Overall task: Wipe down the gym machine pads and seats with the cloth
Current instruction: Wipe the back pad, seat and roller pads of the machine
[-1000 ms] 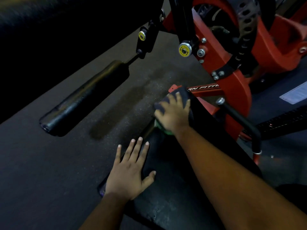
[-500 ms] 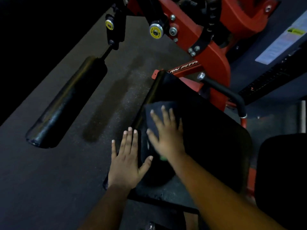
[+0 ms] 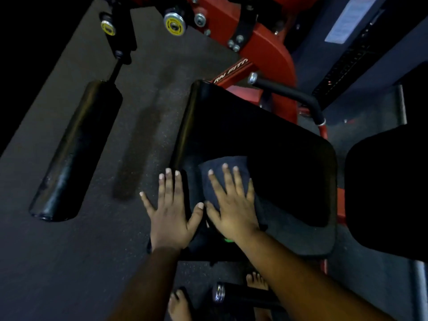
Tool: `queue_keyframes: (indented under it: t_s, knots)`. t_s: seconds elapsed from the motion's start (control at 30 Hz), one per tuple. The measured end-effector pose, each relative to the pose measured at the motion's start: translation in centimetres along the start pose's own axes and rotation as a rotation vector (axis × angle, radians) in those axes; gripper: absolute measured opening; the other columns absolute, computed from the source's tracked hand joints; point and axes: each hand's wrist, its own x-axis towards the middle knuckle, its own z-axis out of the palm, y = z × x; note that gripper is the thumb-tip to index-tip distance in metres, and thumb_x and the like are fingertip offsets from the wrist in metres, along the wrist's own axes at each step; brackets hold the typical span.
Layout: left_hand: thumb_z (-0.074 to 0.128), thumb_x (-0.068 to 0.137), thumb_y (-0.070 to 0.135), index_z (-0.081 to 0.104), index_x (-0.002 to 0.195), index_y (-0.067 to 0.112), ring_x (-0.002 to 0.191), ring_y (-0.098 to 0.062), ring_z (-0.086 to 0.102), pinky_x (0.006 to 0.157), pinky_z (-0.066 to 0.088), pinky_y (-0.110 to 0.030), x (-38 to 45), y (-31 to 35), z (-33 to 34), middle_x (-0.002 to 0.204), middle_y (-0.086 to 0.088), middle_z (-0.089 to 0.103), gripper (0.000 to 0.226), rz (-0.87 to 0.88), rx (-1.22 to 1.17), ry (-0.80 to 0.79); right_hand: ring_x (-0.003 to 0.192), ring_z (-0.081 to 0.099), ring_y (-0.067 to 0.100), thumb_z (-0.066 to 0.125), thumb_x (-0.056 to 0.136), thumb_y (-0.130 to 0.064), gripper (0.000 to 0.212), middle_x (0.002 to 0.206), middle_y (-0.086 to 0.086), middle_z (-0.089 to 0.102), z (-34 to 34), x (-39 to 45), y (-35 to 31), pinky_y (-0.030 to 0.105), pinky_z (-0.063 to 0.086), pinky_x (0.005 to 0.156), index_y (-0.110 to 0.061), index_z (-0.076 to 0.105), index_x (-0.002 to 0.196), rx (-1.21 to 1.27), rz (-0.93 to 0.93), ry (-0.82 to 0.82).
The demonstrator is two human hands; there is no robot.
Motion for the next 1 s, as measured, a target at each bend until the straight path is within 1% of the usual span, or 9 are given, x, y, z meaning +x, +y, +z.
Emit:
queue_keyframes:
  t_s: [0.1,0.2,0.3,0.4,0.5,0.67,0.77,0.83,1.0]
  knots:
    - [0.014,0.097,0.072,0.001,0.164,0.02,0.158,-0.018,-0.008,0.12,-0.008,-0.069,-0.1,0.0,-0.1,0.172,0.001,-0.01,0.086,0.038,-0.009,-0.006,0.159,0.001,0.026,0.044,0.092,-0.066,0.083,0.172,-0.003,0.0,1.4,-5.3,4.7,0.07,0.02,0.116,-0.045,0.004,0.161,-0.044,-0.097,-0.009]
    - [0.018,0.097,0.07,0.004,0.164,0.021,0.158,-0.015,-0.008,0.121,-0.008,-0.066,-0.1,-0.1,-0.3,0.172,0.001,-0.007,0.084,0.074,-0.082,0.007,0.158,0.006,0.024,0.036,0.089,-0.07,0.08,0.172,-0.003,0.006,1.6,-8.7,10.4,0.071,0.018,0.116,-0.046,0.007,0.16,-0.012,0.322,0.01]
    - [0.019,0.098,0.069,0.007,0.164,0.022,0.158,-0.013,-0.006,0.122,-0.012,-0.061,-0.3,-0.7,-0.3,0.172,0.002,-0.004,0.082,0.084,-0.265,0.044,0.158,0.002,0.027,0.024,0.09,-0.07,0.08,0.172,0.004,0.005,2.2,-8.1,7.6,0.071,0.016,0.117,-0.039,0.008,0.162,0.101,0.614,0.051]
    - [0.024,0.1,0.065,0.012,0.164,0.024,0.158,-0.01,-0.002,0.123,-0.014,-0.057,-0.9,-1.6,-0.4,0.172,0.005,0.001,0.077,0.052,-0.495,0.109,0.158,0.001,0.033,0.033,0.091,-0.063,0.081,0.172,0.008,0.002,2.4,-5.9,-2.2,0.068,0.014,0.118,-0.034,0.009,0.163,0.081,0.369,0.103]
    - [0.017,0.098,0.072,0.015,0.163,0.027,0.157,-0.009,0.001,0.124,-0.012,-0.054,-1.9,-2.8,-0.9,0.172,0.008,0.0,0.079,-0.008,-0.576,0.123,0.157,-0.016,0.029,0.043,0.094,-0.056,0.081,0.171,0.002,-0.014,2.3,-4.7,-9.3,0.065,0.002,0.122,-0.036,0.006,0.163,0.061,0.067,0.029]
    - [0.015,0.094,0.079,0.013,0.163,0.032,0.157,-0.005,0.0,0.124,-0.011,-0.053,-4.1,-4.5,-2.0,0.171,0.013,0.0,0.083,-0.022,-0.58,0.076,0.159,-0.002,0.023,0.046,0.1,-0.057,0.061,0.172,-0.003,0.007,2.2,-7.3,-4.2,0.061,0.008,0.123,-0.042,0.031,0.157,-0.05,-0.414,-0.02]
    - [0.014,0.093,0.081,0.01,0.161,0.039,0.156,-0.001,-0.001,0.125,-0.011,-0.054,-5.2,-5.8,-2.5,0.17,0.018,0.0,0.08,-0.023,-0.546,0.007,0.159,-0.004,0.021,0.044,0.098,-0.067,0.072,0.172,-0.006,-0.002,1.5,-9.5,2.9,0.067,0.011,0.12,-0.048,0.014,0.16,-0.17,-0.408,-0.088]
    - [0.014,0.093,0.081,0.009,0.161,0.041,0.156,-0.001,-0.001,0.125,-0.011,-0.054,-5.5,-6.3,-2.7,0.17,0.017,-0.001,0.079,-0.003,-0.515,-0.012,0.159,-0.002,0.026,0.042,0.094,-0.075,0.079,0.173,-0.002,-0.002,1.2,-9.0,3.3,0.075,0.013,0.114,-0.046,0.011,0.161,-0.225,-0.358,-0.065]
    - [0.021,0.099,0.067,0.014,0.163,0.033,0.157,-0.005,0.002,0.125,-0.006,-0.057,-5.0,-6.1,-2.3,0.171,0.011,0.003,0.072,0.039,-0.445,0.027,0.156,0.014,0.036,0.044,0.096,-0.069,0.06,0.165,0.006,0.033,2.6,-5.0,-6.5,0.079,0.013,0.111,-0.036,0.053,0.145,-0.232,-0.647,0.033]
